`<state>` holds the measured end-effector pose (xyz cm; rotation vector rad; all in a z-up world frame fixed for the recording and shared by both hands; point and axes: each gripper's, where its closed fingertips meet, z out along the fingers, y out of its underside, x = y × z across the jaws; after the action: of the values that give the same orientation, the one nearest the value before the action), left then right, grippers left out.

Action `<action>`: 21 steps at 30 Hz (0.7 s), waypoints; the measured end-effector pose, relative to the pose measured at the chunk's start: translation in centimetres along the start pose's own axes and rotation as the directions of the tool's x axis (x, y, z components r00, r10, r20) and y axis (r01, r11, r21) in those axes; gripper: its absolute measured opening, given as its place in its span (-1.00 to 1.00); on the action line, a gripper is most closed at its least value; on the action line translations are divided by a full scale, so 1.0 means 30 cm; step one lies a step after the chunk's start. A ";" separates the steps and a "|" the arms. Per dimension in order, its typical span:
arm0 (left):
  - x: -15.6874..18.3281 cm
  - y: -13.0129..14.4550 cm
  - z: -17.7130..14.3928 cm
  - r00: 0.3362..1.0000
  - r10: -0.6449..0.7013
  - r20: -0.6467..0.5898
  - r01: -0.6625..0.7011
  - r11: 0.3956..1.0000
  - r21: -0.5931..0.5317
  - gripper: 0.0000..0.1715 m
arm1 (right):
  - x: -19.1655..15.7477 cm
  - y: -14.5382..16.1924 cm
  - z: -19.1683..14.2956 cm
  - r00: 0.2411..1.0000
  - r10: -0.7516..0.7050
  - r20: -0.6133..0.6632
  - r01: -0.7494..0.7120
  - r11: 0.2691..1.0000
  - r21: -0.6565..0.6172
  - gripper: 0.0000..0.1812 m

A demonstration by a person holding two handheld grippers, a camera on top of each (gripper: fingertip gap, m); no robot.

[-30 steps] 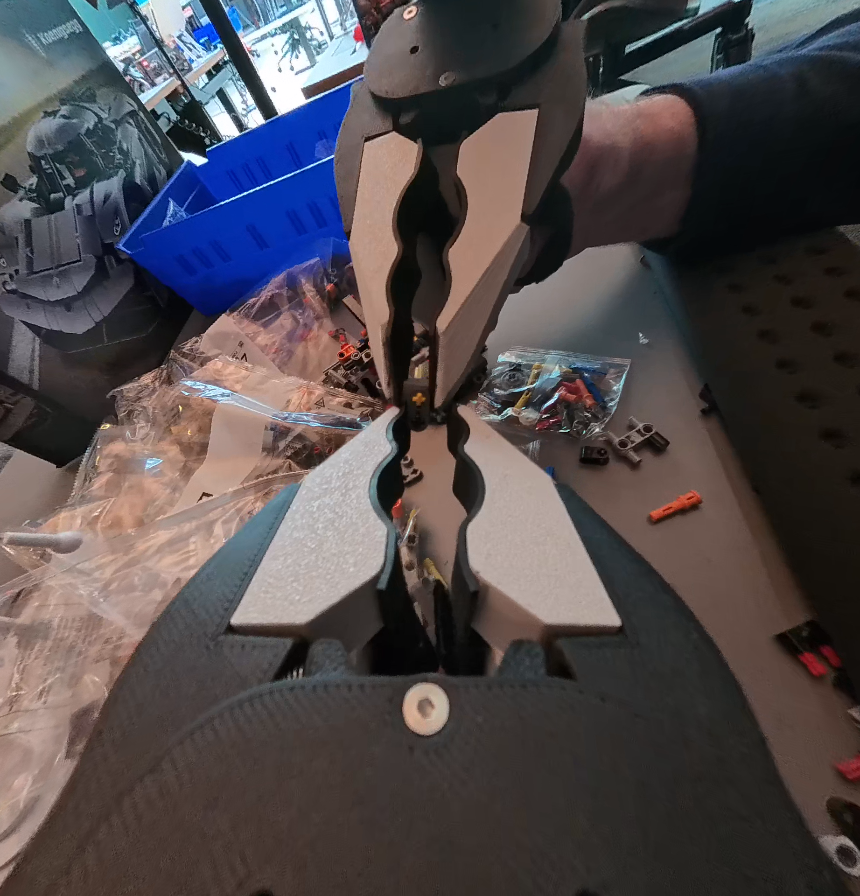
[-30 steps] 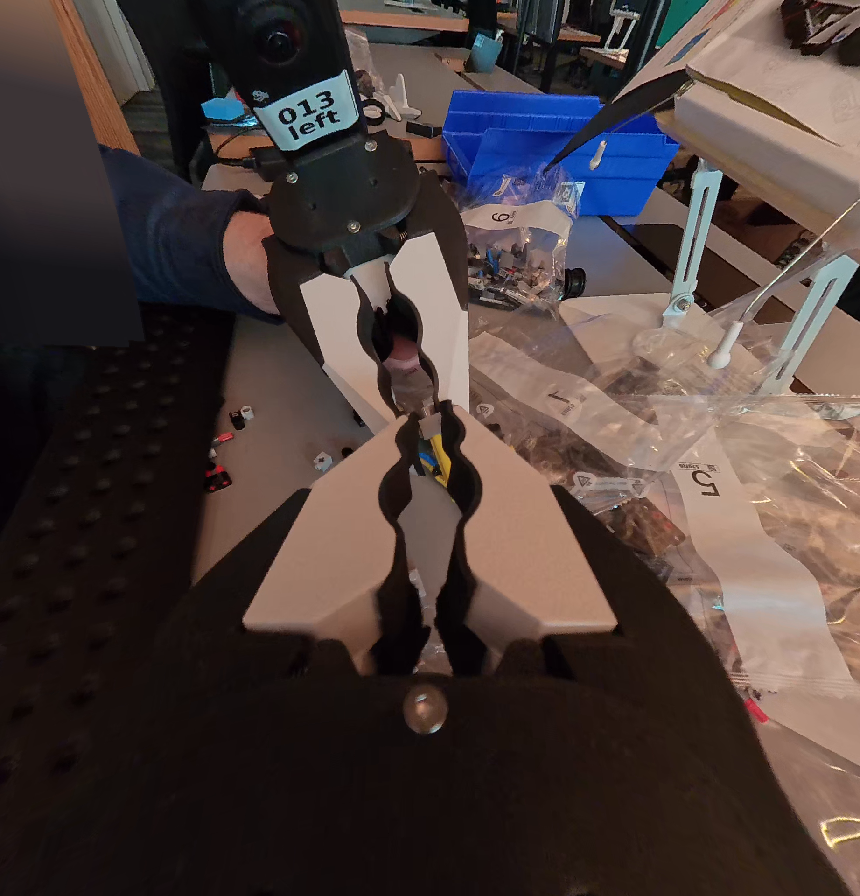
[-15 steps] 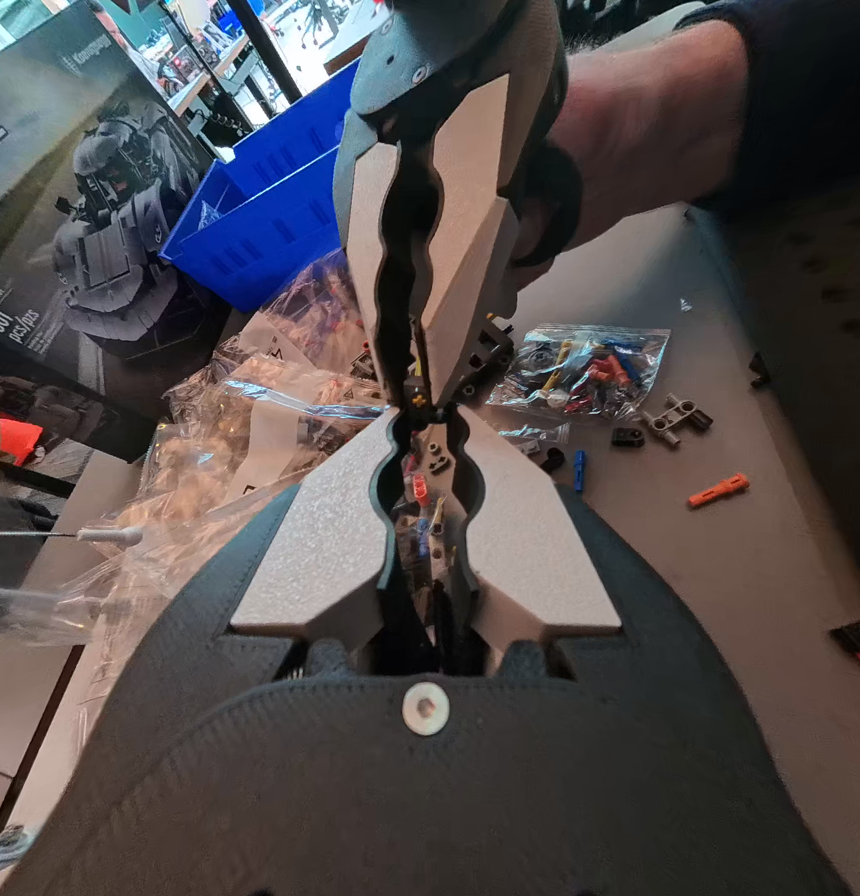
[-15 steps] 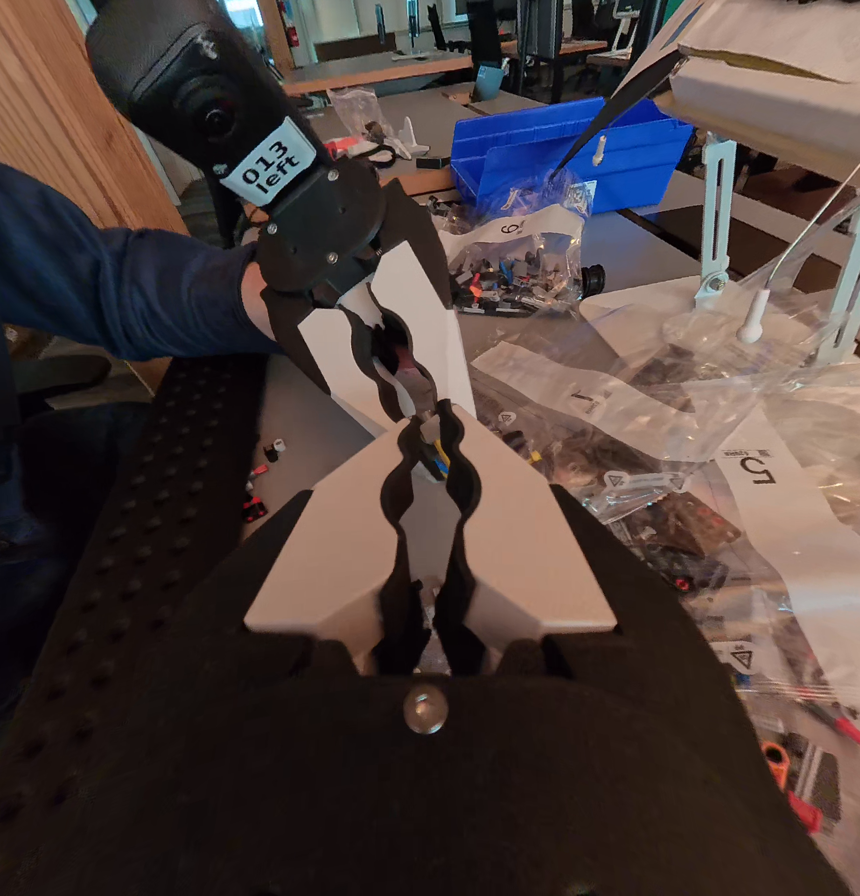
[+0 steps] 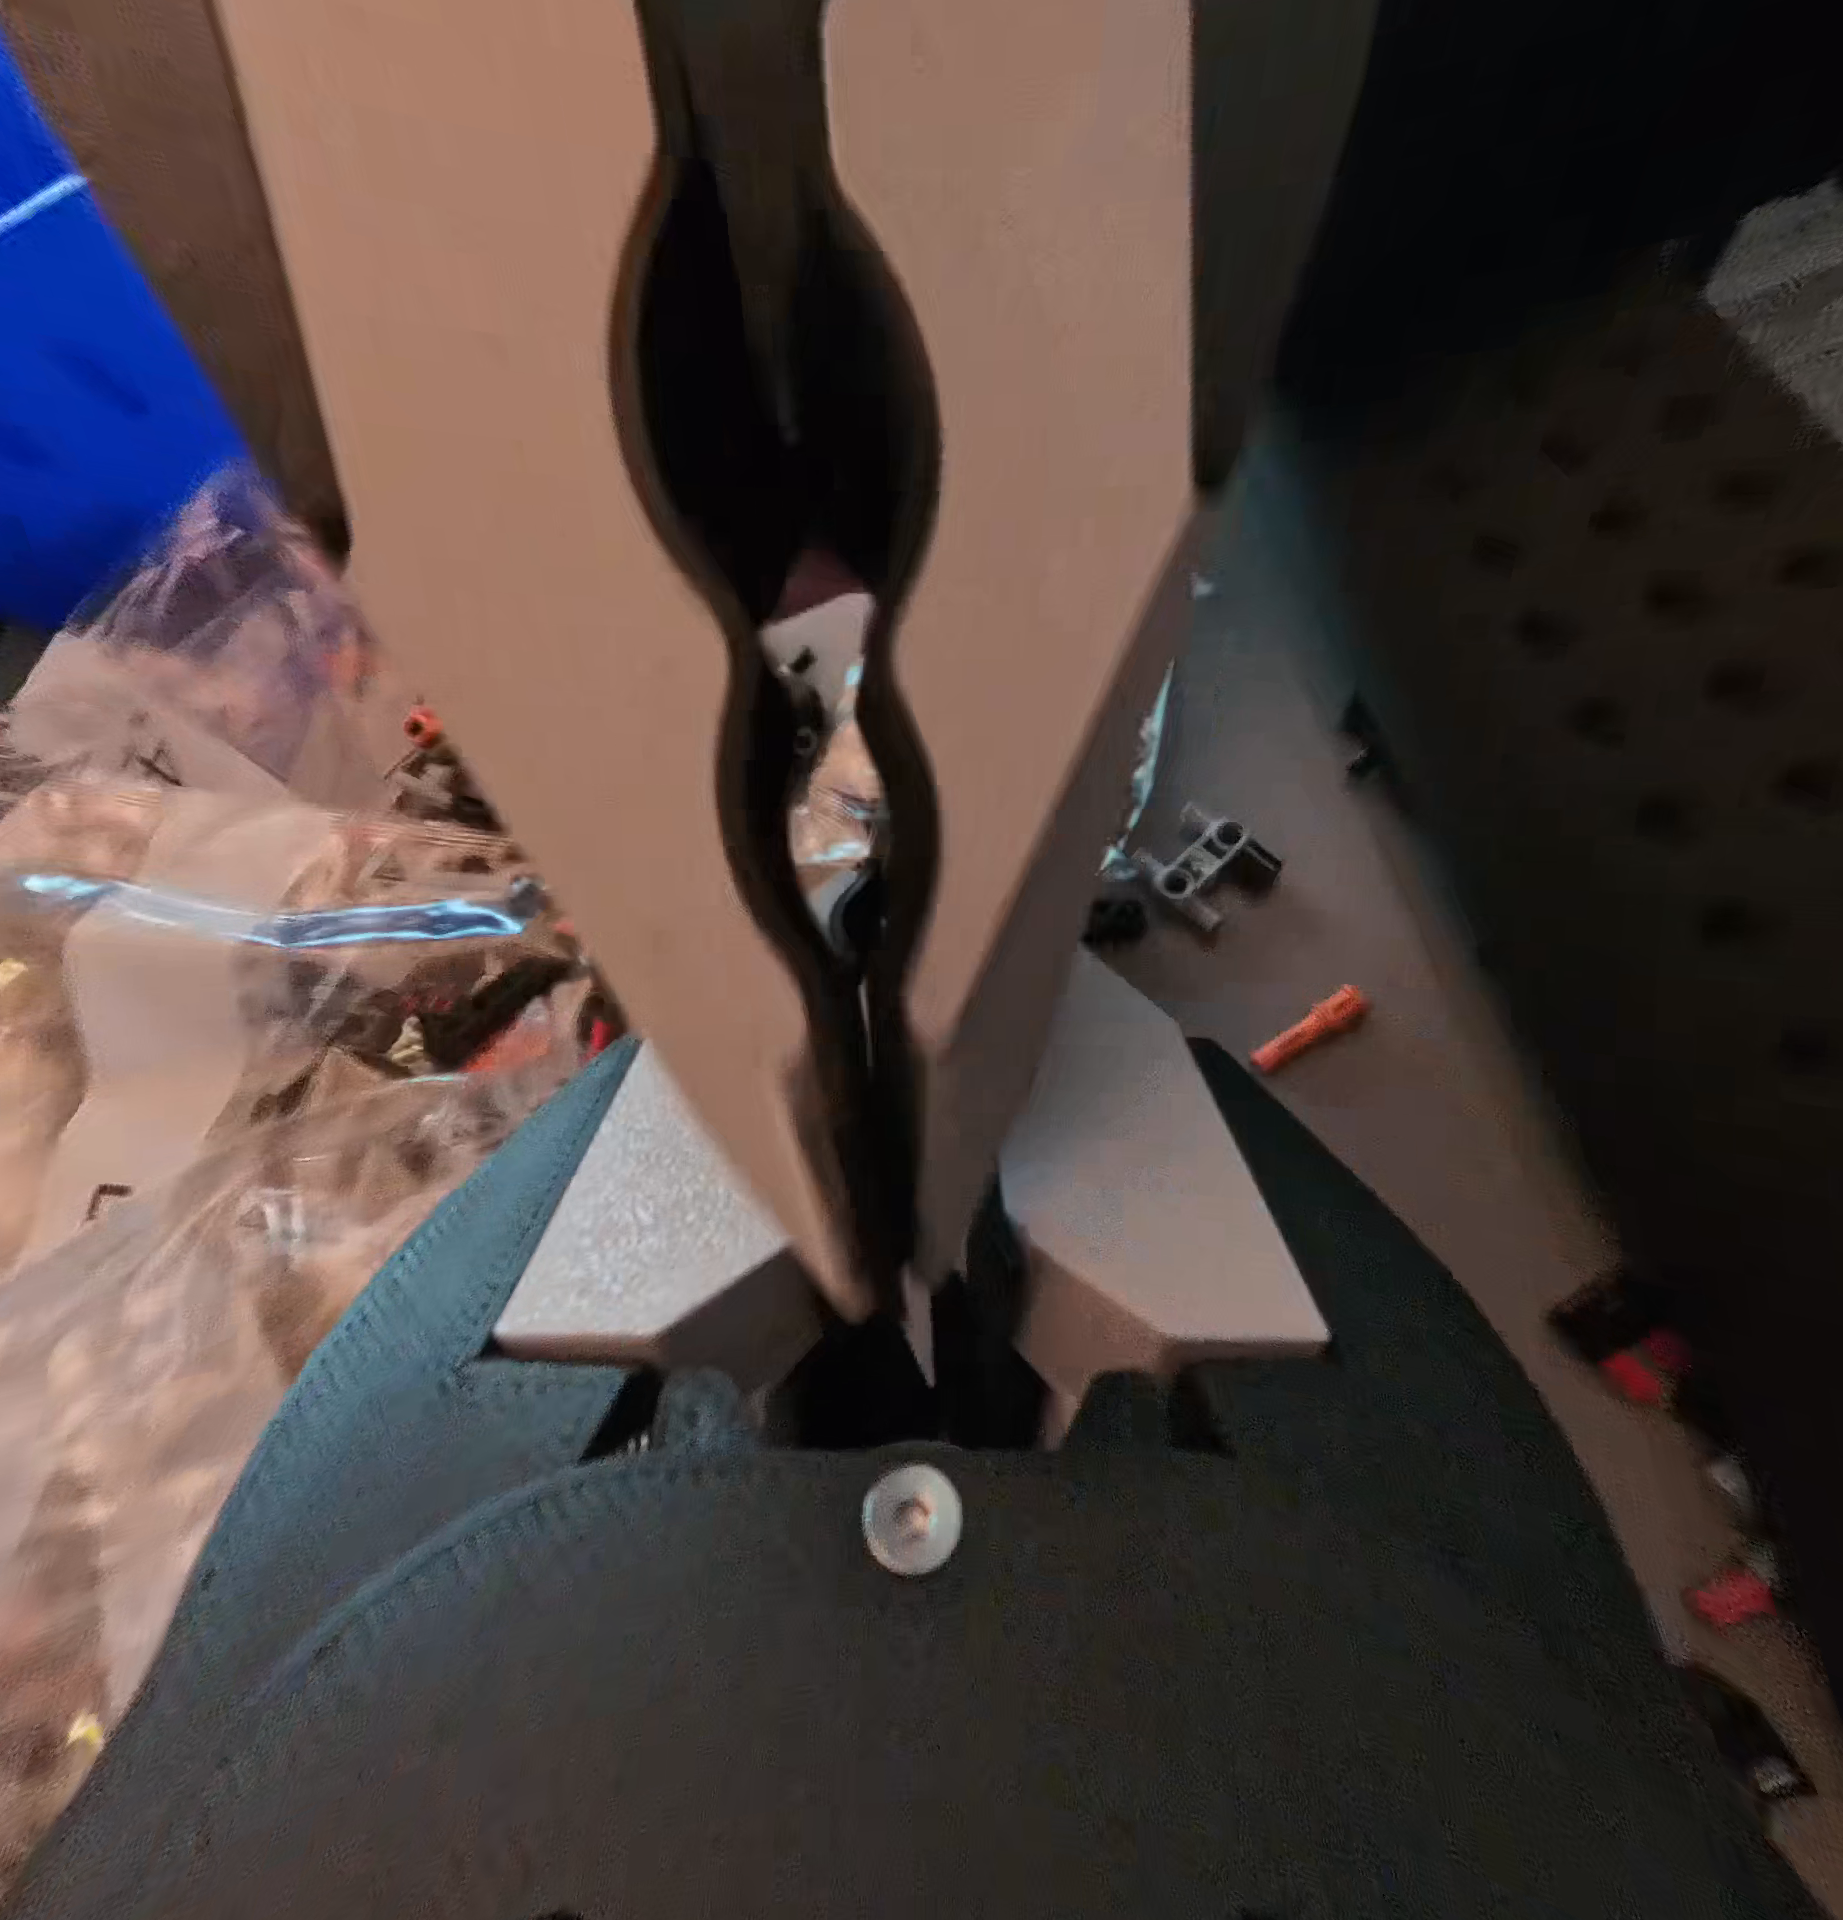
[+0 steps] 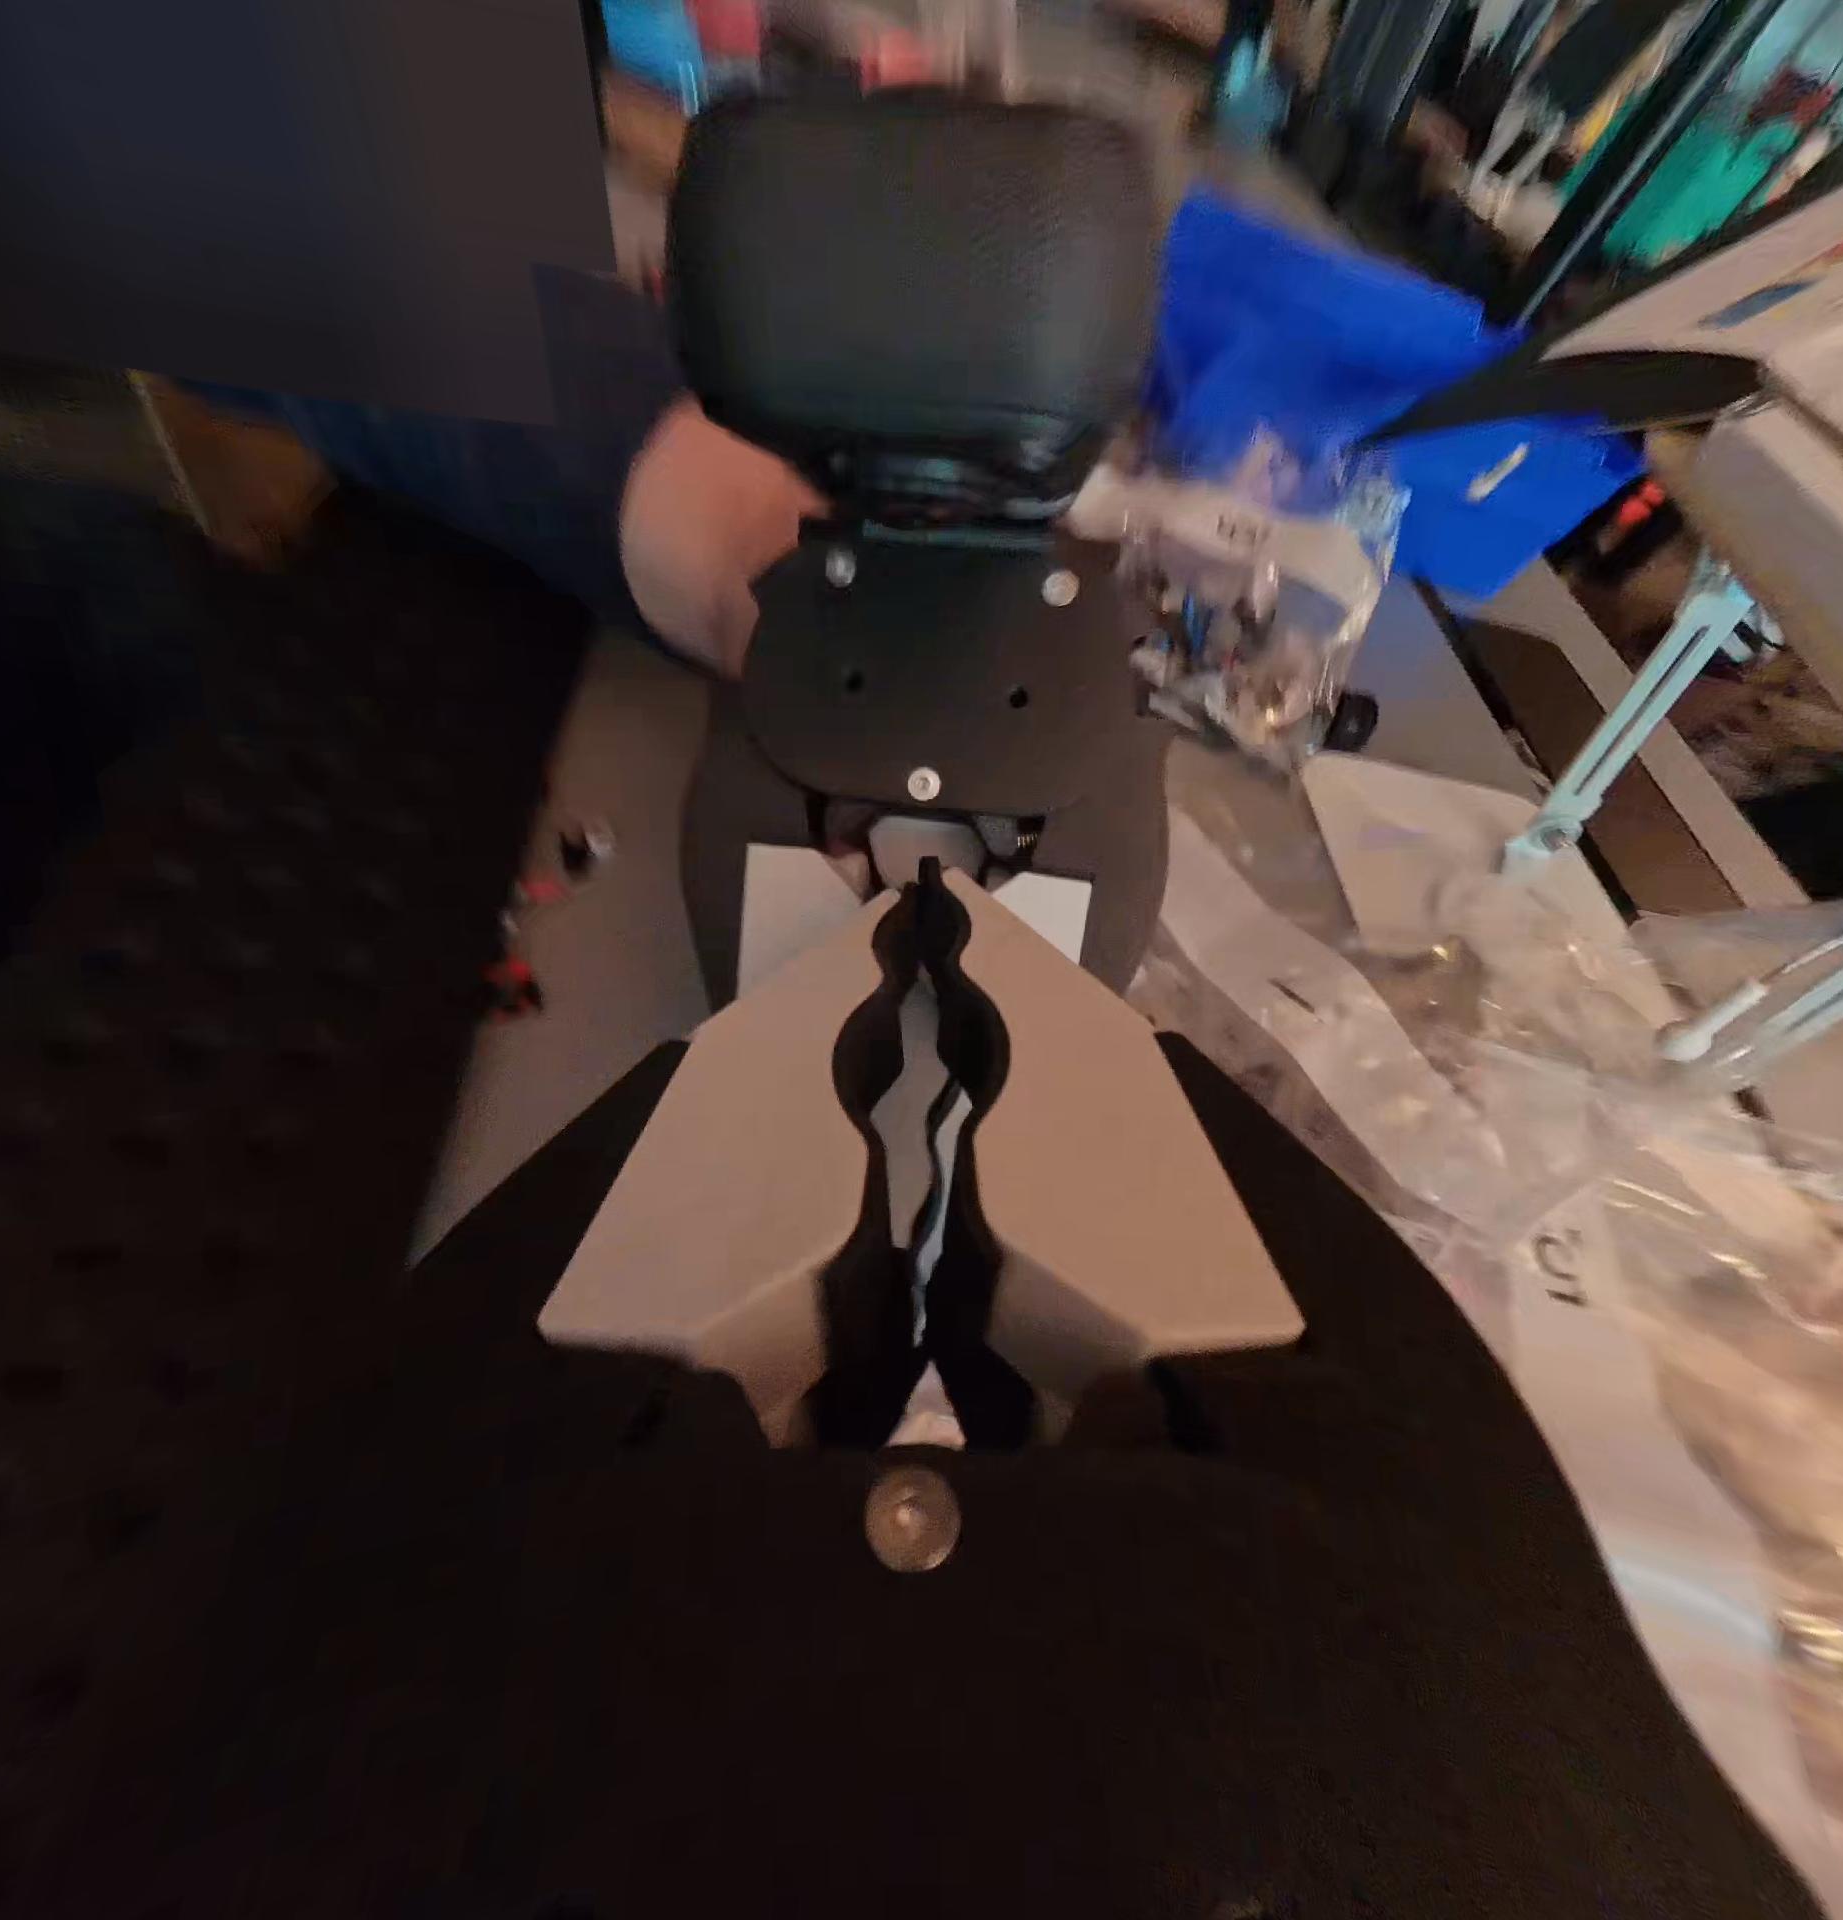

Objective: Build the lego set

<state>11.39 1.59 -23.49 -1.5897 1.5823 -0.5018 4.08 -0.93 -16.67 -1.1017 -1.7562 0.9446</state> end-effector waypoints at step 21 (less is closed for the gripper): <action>-0.099 -0.029 -0.178 0.968 -0.231 -0.101 0.251 0.922 0.295 -0.85 | 0.097 0.091 -0.092 0.983 0.174 -0.052 -0.176 0.984 -0.020 -0.88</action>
<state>7.46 2.91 -18.90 -1.5452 1.2834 -0.8954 6.65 3.10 -17.36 -1.3015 -1.6545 0.9939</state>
